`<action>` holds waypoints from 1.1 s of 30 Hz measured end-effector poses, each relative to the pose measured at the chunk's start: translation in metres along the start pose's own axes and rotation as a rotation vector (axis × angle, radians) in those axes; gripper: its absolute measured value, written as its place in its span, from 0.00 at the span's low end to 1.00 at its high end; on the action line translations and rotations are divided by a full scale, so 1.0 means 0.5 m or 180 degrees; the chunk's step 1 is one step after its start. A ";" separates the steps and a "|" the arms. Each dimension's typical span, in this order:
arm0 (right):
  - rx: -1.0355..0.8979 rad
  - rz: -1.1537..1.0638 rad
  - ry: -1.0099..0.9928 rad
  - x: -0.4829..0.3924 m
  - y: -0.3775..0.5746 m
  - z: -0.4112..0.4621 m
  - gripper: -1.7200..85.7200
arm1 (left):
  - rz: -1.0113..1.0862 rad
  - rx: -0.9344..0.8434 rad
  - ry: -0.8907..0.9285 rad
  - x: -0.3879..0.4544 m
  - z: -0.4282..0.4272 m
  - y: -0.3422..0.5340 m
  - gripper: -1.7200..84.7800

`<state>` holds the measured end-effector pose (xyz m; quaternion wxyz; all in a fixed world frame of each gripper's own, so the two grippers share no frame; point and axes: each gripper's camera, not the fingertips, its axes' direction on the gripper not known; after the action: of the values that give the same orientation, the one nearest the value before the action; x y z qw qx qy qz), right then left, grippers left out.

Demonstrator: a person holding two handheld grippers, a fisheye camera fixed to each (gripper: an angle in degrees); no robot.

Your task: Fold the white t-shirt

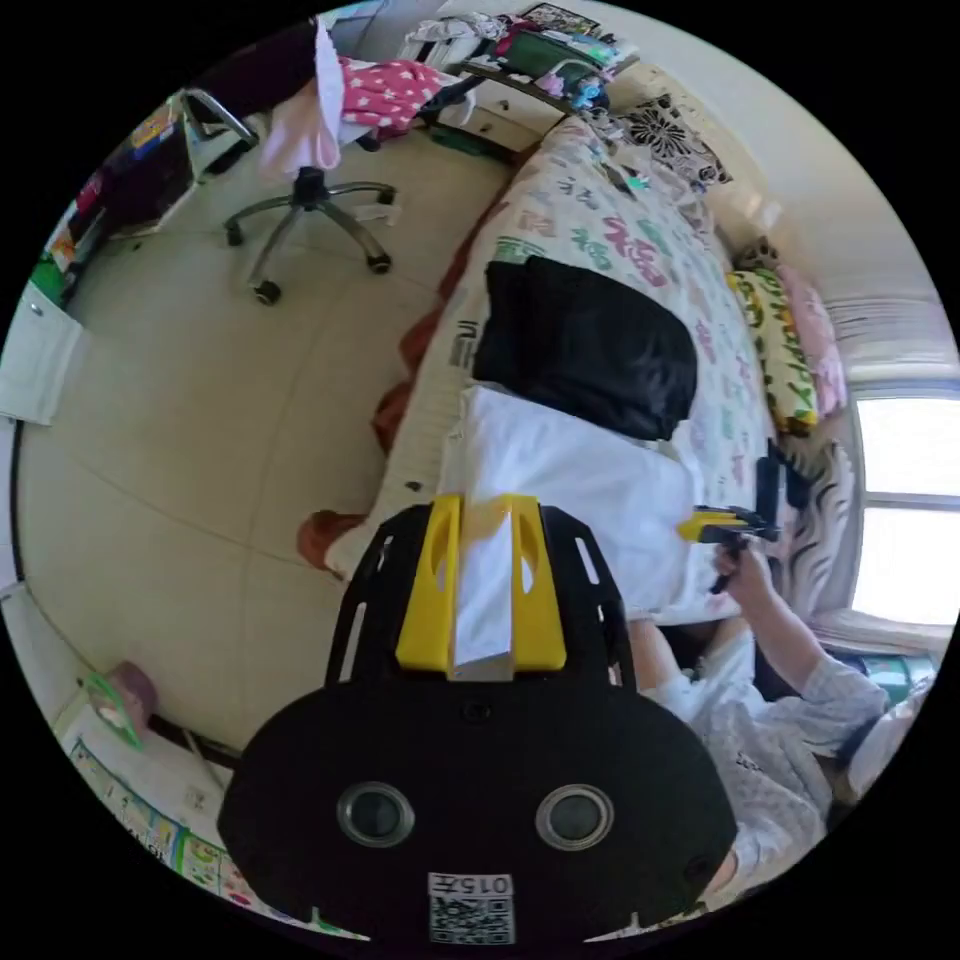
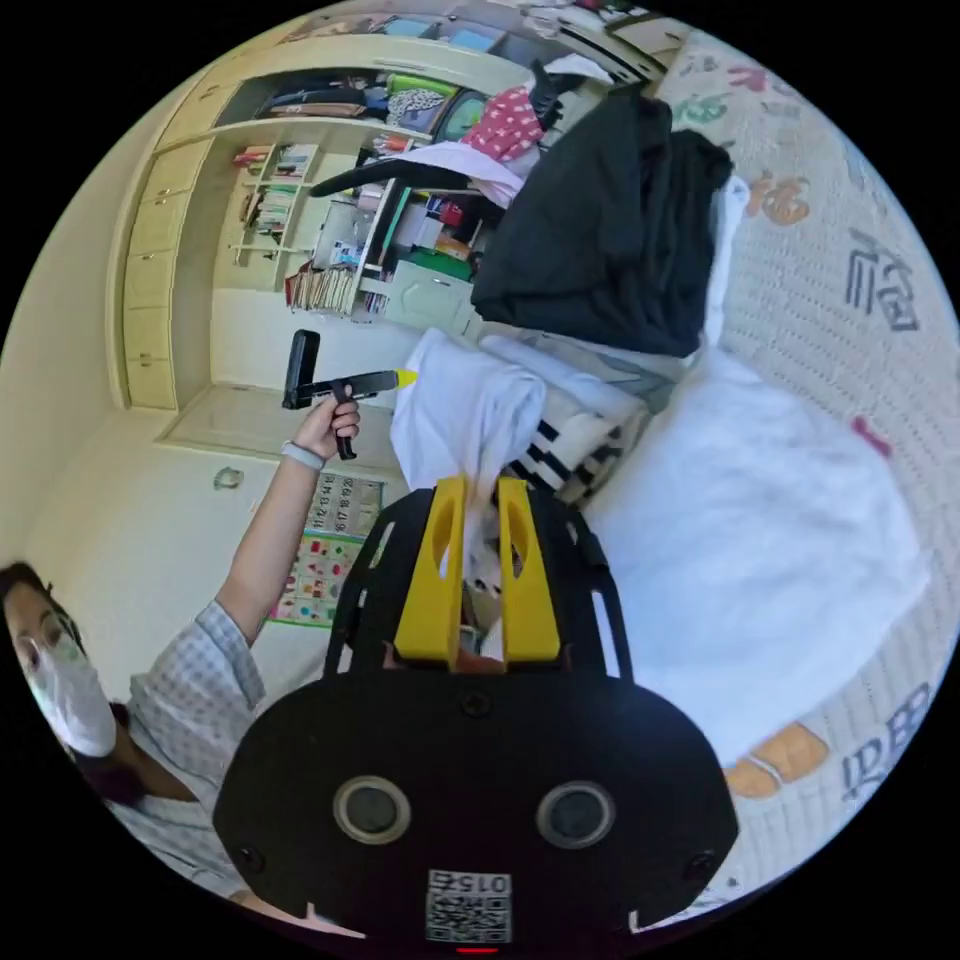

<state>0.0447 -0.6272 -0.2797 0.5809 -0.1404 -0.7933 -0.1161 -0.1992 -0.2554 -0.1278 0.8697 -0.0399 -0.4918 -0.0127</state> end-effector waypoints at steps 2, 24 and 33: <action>0.0001 -0.0307 0.0384 -0.030 0.016 -0.038 0.14 | 0.0105 0.0314 -0.0342 0.031 -0.020 0.042 0.09; 0.0964 -0.0133 0.0869 -0.132 0.380 -0.346 0.03 | 0.0871 0.0917 0.1487 0.557 0.246 0.455 0.10; 0.1633 0.0964 0.1441 -0.097 0.743 -0.567 0.03 | 0.1434 -0.0015 0.1528 0.836 0.446 0.438 0.13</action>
<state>0.4434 -0.3829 -0.2334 0.7685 -0.0768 -0.6183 0.1456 -0.1606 -0.0118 0.3322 0.9416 -0.1457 -0.2516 0.1698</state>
